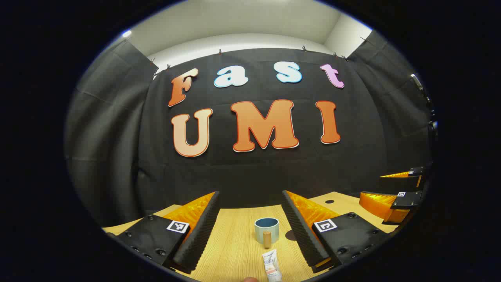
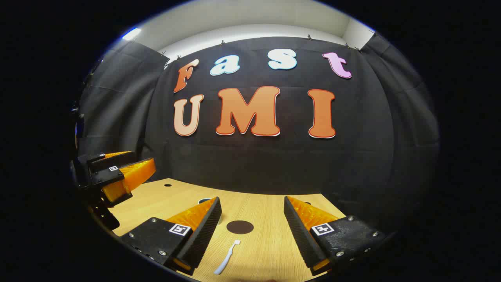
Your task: Put the toothbrush and toothpaste on the desktop into the cup, then pick up the cup and place it on the coaster on the desktop.
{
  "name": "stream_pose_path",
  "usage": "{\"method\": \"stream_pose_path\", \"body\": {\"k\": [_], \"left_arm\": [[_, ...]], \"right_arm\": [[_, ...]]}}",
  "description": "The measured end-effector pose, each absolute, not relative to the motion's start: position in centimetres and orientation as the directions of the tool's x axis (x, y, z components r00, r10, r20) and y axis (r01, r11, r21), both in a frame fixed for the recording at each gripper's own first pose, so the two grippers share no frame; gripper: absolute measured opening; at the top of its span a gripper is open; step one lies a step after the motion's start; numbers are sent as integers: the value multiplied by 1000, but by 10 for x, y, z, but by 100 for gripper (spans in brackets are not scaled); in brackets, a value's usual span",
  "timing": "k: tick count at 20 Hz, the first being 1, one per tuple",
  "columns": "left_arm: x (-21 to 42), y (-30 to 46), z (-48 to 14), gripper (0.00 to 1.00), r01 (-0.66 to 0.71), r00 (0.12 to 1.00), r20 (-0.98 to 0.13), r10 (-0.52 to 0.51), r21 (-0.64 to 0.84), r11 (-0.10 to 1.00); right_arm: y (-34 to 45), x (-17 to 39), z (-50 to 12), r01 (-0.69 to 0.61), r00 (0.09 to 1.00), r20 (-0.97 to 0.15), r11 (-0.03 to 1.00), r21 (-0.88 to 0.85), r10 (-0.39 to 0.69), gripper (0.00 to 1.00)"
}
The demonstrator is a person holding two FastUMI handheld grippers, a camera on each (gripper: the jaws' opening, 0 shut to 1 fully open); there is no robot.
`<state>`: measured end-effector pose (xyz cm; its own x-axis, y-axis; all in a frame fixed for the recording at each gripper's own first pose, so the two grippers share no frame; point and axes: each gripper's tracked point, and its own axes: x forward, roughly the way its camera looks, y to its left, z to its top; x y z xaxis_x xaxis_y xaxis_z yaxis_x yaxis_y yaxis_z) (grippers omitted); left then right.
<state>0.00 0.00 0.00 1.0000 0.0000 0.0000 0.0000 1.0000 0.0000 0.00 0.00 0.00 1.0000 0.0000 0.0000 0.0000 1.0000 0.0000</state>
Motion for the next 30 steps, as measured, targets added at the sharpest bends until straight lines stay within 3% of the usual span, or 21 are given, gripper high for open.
{"method": "stream_pose_path", "body": {"k": [18, 30], "left_arm": [[7, -11, 4, 100, 11, 1000, 5, -11, 21, 1000], [5, -18, -47, 100, 61, 986, -154, -61, -9, 998]], "right_arm": [[-4, 0, -3, -1, 1000, -20, 1000, 2, 1, 96], [-1, -6, -49, 15, 979, -202, 999, 43, -5, 96]]}}
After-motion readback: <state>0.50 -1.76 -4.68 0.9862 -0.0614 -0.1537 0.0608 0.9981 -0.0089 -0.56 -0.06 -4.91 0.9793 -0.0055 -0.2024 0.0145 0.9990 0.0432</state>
